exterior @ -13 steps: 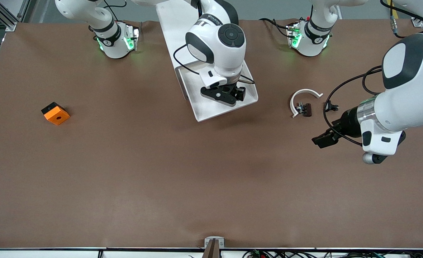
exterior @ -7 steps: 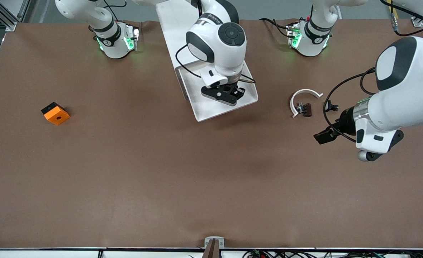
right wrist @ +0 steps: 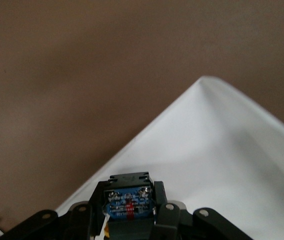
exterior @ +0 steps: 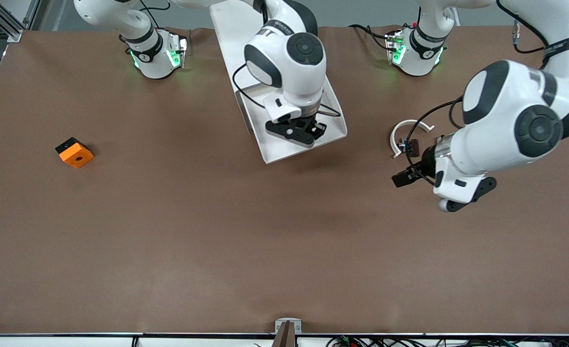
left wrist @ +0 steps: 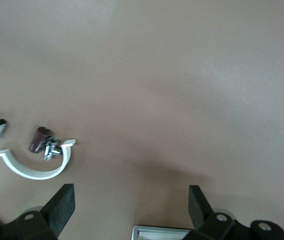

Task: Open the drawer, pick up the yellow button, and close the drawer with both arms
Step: 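Lift the button with the right gripper while the left gripper reaches the drawer, then close the drawer with the left gripper while the right gripper lowers the button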

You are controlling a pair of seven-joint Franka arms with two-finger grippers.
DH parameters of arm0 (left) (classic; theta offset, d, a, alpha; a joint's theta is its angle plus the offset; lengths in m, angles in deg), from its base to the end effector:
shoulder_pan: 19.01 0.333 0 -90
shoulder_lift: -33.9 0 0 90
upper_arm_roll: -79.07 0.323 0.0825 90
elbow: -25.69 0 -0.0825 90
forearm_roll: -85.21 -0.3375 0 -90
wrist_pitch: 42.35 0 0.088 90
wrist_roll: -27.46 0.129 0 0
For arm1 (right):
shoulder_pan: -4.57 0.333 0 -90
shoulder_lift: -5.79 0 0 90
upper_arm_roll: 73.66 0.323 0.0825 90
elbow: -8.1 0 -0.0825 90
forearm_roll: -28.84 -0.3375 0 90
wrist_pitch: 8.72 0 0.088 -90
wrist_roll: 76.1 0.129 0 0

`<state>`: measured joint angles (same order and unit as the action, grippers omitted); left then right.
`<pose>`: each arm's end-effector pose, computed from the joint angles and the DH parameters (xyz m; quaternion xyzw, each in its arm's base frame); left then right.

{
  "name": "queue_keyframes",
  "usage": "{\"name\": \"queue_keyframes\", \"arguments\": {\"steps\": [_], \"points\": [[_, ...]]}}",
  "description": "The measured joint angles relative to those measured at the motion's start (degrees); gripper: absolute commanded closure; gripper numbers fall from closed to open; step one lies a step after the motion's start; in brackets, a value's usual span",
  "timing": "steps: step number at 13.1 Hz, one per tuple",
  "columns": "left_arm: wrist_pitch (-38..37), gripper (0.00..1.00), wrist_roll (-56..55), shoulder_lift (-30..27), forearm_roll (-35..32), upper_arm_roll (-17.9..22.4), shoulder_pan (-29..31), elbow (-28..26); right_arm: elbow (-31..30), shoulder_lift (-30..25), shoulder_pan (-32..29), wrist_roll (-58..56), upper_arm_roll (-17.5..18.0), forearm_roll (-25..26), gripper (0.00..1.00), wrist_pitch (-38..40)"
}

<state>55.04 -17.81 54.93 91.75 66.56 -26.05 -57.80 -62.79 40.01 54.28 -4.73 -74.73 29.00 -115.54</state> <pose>0.5775 -0.1989 0.4674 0.9653 0.2361 -0.0998 0.0494 0.4531 0.5190 0.4191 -0.9807 0.1950 -0.0132 0.0097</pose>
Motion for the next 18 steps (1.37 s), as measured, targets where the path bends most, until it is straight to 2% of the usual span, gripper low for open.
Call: {"name": "queue_keyframes", "arguments": {"steps": [4, 8, 11, 15, 18], "points": [[11.3, 0.00, 0.0, 0.0, 0.0, -4.5, -0.1, -8.1, 0.6, -5.7, -9.3, -16.4, -0.4, 0.0, 1.00, 10.3], [18.6, 0.00, -0.3, 0.3, 0.0, -10.4, -0.7, -14.4, -4.3, -10.2, -22.5, -31.2, -0.8, 0.1, 1.00, 11.5], [20.2, 0.00, -3.1, 1.5, 0.1, -11.7, -2.1, -15.6, -8.3, -10.5, -32.5, -43.5, -1.0, 0.2, 1.00, 8.2], [20.4, 0.00, -8.6, 3.6, 0.1, -12.3, -7.1, -16.0, -17.2, -10.4, -45.7, -60.2, -1.1, 0.2, 1.00, -3.0], [20.3, 0.00, -11.4, 3.8, 0.5, -14.1, -8.0, -16.0, -22.9, -10.4, -49.9, -63.2, -1.0, 0.2, 1.00, -7.8]]}}
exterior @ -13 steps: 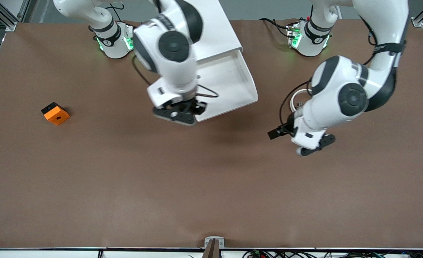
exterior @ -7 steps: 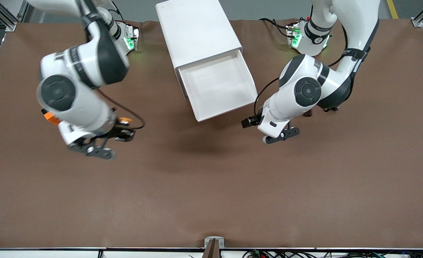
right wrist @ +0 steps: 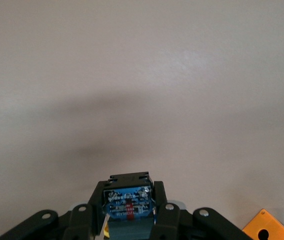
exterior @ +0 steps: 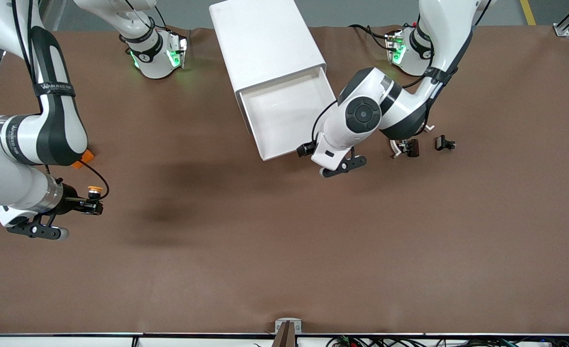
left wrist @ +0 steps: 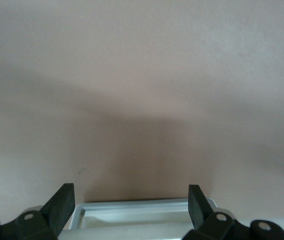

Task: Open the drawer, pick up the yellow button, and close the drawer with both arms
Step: 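Close the drawer with the left gripper while the right gripper lowers the button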

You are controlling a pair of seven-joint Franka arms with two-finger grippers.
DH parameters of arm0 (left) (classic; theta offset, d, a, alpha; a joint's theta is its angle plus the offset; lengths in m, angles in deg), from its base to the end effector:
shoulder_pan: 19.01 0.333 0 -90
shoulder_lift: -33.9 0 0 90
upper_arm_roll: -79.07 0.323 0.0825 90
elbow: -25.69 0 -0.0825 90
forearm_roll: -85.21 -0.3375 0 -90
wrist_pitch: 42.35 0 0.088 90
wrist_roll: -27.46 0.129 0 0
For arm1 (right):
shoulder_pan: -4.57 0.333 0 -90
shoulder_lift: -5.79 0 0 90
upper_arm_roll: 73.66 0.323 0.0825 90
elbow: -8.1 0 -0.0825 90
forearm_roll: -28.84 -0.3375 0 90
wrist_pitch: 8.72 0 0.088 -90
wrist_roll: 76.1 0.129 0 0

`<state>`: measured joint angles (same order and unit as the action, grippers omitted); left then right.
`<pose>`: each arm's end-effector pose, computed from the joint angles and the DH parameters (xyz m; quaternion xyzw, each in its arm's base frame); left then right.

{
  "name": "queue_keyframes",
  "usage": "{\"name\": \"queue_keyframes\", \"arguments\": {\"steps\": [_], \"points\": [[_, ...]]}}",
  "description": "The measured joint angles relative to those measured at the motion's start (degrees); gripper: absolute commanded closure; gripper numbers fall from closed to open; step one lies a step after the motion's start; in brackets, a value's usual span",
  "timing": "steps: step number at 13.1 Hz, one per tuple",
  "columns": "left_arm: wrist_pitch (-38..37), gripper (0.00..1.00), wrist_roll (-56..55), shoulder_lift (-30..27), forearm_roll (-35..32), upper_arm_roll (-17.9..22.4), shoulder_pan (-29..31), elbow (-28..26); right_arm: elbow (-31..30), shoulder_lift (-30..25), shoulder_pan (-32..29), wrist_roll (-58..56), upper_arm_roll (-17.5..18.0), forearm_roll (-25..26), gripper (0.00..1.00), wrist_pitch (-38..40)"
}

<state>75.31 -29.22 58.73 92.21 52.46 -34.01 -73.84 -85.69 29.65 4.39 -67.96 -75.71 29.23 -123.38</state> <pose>0.4666 -0.3897 0.3575 0.9728 0.1743 -0.1364 0.0681 0.6241 -0.0223 0.3782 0.9958 -0.0875 -0.0254 0.0117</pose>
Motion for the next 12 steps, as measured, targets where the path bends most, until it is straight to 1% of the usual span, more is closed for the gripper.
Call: {"name": "queue_keyframes", "arguments": {"steps": [2, 5, 7, 10, 12], "points": [[-1.5, 0.00, -0.6, 0.0, 1.9, -1.8, 0.0, -0.2, -1.6, 0.0, -1.5, -1.9, 0.0, 0.0, 1.00, -2.0], [-4.0, 0.00, -0.9, 0.1, 3.7, -5.4, 0.0, -1.3, -5.7, 0.1, -4.2, -5.7, 0.1, 0.0, 1.00, -9.8], [-5.5, 0.00, -1.1, 0.1, 4.7, -7.4, -0.1, -1.9, -8.9, 0.5, -4.8, -6.5, 0.1, 0.0, 1.00, -15.5], [-6.3, 0.00, -1.4, 0.1, 6.2, -8.7, -1.2, -3.1, -14.4, 1.4, -5.4, -6.5, 0.1, 0.0, 1.00, -22.8], [-6.4, 0.00, -3.3, 0.1, 7.8, -8.7, -2.6, -3.6, -15.9, 2.6, -6.4, -6.5, 0.2, 0.0, 1.00, -25.0]]}}
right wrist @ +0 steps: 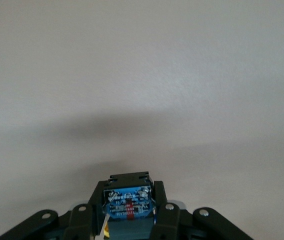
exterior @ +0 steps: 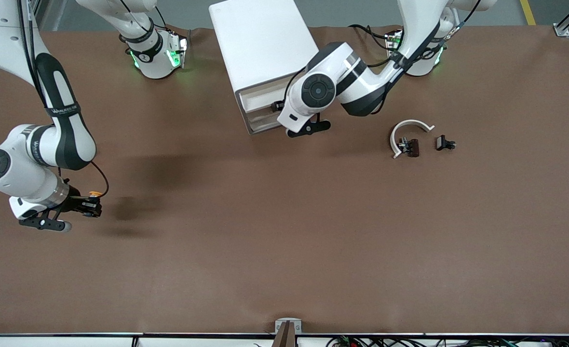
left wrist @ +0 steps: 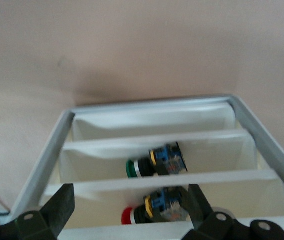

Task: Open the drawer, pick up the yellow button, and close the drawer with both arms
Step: 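Close the drawer with the left gripper while the right gripper lowers the button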

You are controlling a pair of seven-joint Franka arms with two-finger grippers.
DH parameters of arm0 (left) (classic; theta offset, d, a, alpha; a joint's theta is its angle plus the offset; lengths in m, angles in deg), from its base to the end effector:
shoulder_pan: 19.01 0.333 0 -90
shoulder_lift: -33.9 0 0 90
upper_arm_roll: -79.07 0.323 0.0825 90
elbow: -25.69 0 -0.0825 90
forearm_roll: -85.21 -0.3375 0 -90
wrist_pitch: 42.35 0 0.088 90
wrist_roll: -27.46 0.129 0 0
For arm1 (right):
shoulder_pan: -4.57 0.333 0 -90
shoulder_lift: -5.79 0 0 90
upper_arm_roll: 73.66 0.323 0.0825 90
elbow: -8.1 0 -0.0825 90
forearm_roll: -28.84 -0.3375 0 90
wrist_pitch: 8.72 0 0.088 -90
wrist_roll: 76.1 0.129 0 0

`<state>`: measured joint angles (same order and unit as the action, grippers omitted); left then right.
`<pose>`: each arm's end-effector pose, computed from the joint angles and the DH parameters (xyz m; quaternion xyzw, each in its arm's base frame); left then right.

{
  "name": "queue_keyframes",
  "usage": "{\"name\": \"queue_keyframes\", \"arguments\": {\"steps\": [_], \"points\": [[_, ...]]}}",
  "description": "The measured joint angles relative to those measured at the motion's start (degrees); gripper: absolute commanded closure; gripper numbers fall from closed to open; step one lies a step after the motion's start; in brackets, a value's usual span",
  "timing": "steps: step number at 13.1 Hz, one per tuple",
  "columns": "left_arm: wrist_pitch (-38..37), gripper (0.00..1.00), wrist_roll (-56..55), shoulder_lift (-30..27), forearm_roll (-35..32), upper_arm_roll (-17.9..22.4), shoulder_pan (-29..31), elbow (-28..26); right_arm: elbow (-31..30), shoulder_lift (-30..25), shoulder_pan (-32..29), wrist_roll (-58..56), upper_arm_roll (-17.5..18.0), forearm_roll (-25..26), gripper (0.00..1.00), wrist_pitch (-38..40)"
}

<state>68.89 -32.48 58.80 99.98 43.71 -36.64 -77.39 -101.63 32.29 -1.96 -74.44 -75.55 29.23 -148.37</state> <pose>0.3532 -0.4570 0.3491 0.9572 0.1257 -0.2579 0.0393 0.6002 -0.0877 0.2752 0.9960 -0.0833 0.0293 0.0113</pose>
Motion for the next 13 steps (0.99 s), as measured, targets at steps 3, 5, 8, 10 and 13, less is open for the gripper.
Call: {"name": "queue_keyframes", "arguments": {"steps": [3, 5, 8, 10, 13], "points": [[0.0, 0.00, -3.2, 0.0, 0.4, -0.1, -2.3, -0.3, -0.4, 2.9, -2.0, -0.2, 0.1, 0.0, 1.00, -3.2], [0.0, 0.00, -4.7, 0.0, 0.4, -0.1, -2.7, -0.2, -0.4, 4.5, -2.9, -0.2, 0.2, 0.0, 1.00, -3.8], [0.0, 0.00, -5.9, -0.1, 0.6, -0.2, -2.8, 0.6, -0.3, 5.6, -3.3, -0.4, 0.5, 0.0, 1.00, -3.9], [0.1, 0.00, -7.2, -0.1, 0.6, -0.2, -2.7, 2.3, -0.4, 5.9, -3.4, -2.3, 0.5, -0.1, 1.00, -3.9], [0.2, 0.00, -7.6, -0.1, -1.7, 2.1, -1.8, 5.3, -0.4, 6.8, -3.9, -6.0, 0.5, -2.1, 1.00, -3.9]]}}
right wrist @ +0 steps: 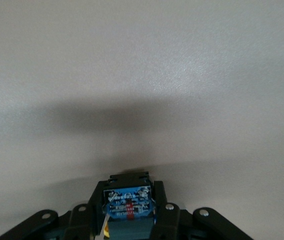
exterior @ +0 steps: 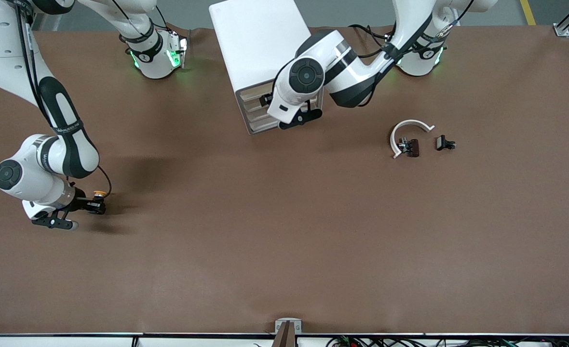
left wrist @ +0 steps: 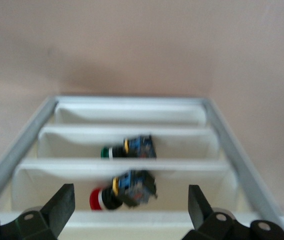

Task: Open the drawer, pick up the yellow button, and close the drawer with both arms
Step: 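Open the right gripper on the button while the left gripper withdraws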

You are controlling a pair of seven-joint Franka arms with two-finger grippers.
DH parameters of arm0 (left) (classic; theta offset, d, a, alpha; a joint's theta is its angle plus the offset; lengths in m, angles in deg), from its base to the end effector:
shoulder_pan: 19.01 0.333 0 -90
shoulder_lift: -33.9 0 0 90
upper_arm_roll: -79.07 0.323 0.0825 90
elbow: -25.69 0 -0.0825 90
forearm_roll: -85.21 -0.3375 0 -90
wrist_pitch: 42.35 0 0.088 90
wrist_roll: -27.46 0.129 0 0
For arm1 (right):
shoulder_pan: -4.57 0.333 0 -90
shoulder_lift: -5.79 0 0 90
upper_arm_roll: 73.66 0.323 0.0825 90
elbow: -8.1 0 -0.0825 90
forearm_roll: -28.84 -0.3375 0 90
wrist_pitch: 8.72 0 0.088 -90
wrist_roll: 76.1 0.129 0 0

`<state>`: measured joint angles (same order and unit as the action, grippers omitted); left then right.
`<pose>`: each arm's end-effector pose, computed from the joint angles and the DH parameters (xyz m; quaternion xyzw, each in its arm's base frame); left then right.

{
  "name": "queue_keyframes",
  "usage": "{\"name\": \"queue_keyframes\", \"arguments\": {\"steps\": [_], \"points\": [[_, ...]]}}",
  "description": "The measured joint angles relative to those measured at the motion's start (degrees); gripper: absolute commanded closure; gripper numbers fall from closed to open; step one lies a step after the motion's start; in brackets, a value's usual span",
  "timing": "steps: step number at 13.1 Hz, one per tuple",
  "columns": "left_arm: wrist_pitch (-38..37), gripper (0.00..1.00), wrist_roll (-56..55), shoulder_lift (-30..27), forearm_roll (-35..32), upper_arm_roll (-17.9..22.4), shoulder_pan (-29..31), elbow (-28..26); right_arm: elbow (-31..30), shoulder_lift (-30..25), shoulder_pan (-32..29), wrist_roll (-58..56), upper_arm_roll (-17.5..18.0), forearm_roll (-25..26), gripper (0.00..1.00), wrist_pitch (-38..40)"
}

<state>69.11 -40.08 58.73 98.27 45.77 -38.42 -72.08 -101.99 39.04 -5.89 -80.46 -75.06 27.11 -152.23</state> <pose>0.3770 -0.4673 0.3796 0.9556 0.1867 -0.2221 0.0526 0.5895 -0.1229 0.2078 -0.9971 0.0755 -0.0019 0.0020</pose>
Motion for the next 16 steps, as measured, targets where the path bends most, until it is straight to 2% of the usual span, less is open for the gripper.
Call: {"name": "queue_keyframes", "arguments": {"steps": [3, 4, 5, 7, 11, 13, 16], "points": [[0.0, 0.00, 0.0, 0.1, -1.0, 5.4, 2.3, 1.6, 0.0, 0.6, -0.2, -1.1, 0.1, -0.7, 0.99, -0.1], [0.0, 0.00, 0.1, 0.1, -1.1, 6.9, 3.3, 1.8, 0.0, 0.6, -0.3, -1.2, 0.1, -0.7, 0.35, -0.1], [0.0, 0.00, 0.1, 0.1, -1.6, 8.0, 4.5, 2.2, 0.1, 0.6, -0.3, -1.3, 0.2, -0.7, 0.00, -0.3], [0.0, 0.00, 0.1, -0.3, -6.6, 8.8, 7.5, 4.1, 0.3, 0.6, -0.3, -1.4, 0.2, -0.7, 0.00, -0.4], [-0.5, 0.00, 1.0, -2.7, -21.3, 8.9, 11.7, 7.2, 1.4, 0.6, -0.3, -1.4, 0.4, -0.9, 0.00, -0.1], [-1.1, 0.00, 5.7, -4.6, -23.6, 9.0, 14.4, 7.9, 3.0, 0.3, -0.1, -1.4, 0.9, -1.0, 0.00, 2.8], [-4.8, 0.00, 17.9, -8.9, -23.9, 9.0, 20.2, 8.3, 8.3, -2.0, 1.7, -1.4, 1.3, -1.1, 0.00, 12.8]]}}
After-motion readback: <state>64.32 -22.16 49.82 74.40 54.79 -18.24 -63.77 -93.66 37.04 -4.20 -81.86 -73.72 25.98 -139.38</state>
